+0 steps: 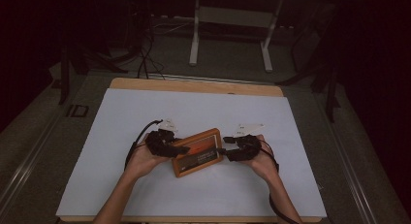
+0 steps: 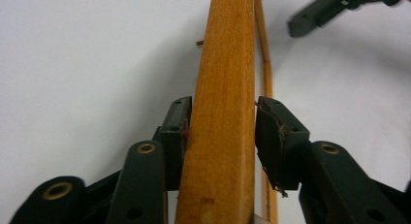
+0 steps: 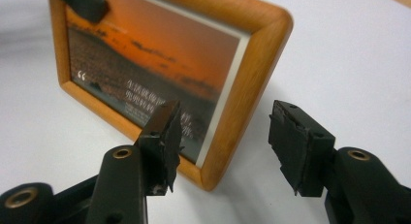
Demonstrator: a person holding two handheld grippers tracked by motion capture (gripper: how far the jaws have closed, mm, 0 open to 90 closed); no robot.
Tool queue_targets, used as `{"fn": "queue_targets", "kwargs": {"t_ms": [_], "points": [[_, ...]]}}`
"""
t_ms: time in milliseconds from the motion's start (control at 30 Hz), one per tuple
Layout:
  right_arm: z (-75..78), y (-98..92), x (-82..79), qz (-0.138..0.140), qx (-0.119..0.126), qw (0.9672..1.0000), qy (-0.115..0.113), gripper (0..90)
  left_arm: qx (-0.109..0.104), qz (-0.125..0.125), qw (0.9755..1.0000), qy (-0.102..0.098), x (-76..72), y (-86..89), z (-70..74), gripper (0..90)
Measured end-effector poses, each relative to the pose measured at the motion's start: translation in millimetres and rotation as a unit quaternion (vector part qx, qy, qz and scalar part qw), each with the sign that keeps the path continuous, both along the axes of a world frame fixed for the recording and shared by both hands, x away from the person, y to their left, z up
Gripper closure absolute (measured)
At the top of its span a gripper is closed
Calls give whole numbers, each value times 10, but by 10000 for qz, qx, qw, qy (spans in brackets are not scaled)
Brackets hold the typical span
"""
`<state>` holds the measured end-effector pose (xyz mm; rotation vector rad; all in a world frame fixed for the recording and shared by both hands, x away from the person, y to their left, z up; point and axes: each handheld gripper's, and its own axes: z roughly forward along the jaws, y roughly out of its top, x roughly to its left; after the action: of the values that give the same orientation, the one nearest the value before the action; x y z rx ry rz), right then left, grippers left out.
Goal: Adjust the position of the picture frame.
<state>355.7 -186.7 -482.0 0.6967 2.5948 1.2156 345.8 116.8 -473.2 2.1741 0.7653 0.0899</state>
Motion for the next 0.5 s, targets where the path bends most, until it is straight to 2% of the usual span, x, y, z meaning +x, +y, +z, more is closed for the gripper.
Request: {"fn": "queue_targets", "kwargs": {"t_ms": [167,300,400,500], "points": [[-48,10,5,-15,-20,10000,71,448,-197,151,9988,425,175,79,-123,523],[-97,22,-7,-76,-53,9998,170,429,-443,218,9950,869,331,157,-268,477],[-144,32,-40,-69,-120,9996,240,415,-611,193,9933,966,371,205,-308,480],[-203,33,-68,-92,-153,9993,317,405,-543,281,9941,893,380,241,-311,454]]}}
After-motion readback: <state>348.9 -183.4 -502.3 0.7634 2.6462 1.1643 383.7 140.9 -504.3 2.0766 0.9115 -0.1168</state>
